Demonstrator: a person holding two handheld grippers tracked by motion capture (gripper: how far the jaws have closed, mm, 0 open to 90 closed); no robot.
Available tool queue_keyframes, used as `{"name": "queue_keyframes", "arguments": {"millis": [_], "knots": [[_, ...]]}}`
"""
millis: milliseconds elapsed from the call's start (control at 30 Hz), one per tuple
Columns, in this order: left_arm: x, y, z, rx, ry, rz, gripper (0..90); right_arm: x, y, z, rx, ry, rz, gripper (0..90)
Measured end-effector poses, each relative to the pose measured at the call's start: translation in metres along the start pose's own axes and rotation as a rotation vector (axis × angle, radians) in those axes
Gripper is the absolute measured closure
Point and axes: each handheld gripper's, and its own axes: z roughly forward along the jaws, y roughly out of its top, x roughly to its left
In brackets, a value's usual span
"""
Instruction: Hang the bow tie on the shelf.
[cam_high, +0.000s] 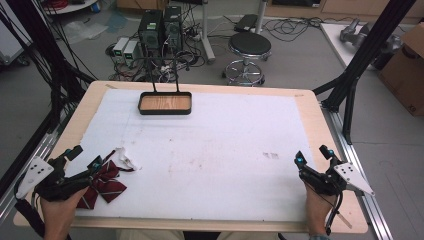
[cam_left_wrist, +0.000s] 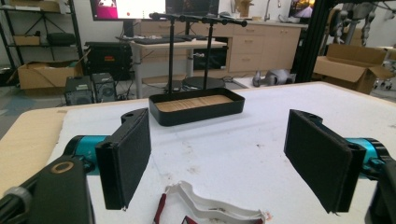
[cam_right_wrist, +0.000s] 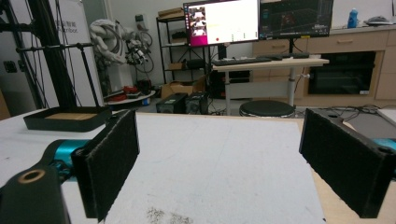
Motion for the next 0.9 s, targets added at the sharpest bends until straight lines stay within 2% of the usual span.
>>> {"name": "queue_keyframes", "arguments": {"millis": [200,400,433,600,800,900], "knots": [[0.003,0.002,-0.001,-0.008,0.002,0.006,23.4,0.002,0.001,-0.001,0.002,0.010,-0.010,11.1],[0.005,0.002,-0.003,-0.009,-0.021,0.019,23.3,0.002,0.001,-0.003,-0.004,0.014,-0.006,11.1],[0.006,0.001,-0.004,0.009,-0.009,0.033,23.4,0.002,0.001,-0.003,-0.005,0.015,-0.010,11.1],[0.010,-0.008,-0.009,0.051,0.022,0.041,23.4,0.002,0.002,-0.004,-0.011,0.019,-0.002,11.1],[0.013,-0.018,-0.014,0.099,0.035,0.066,23.9,0.002,0.002,0.000,-0.009,0.025,-0.005,11.2],[0.019,-0.029,-0.017,0.155,0.056,0.062,27.4,0.003,0.002,0.002,-0.011,0.032,-0.004,11.1]]}}
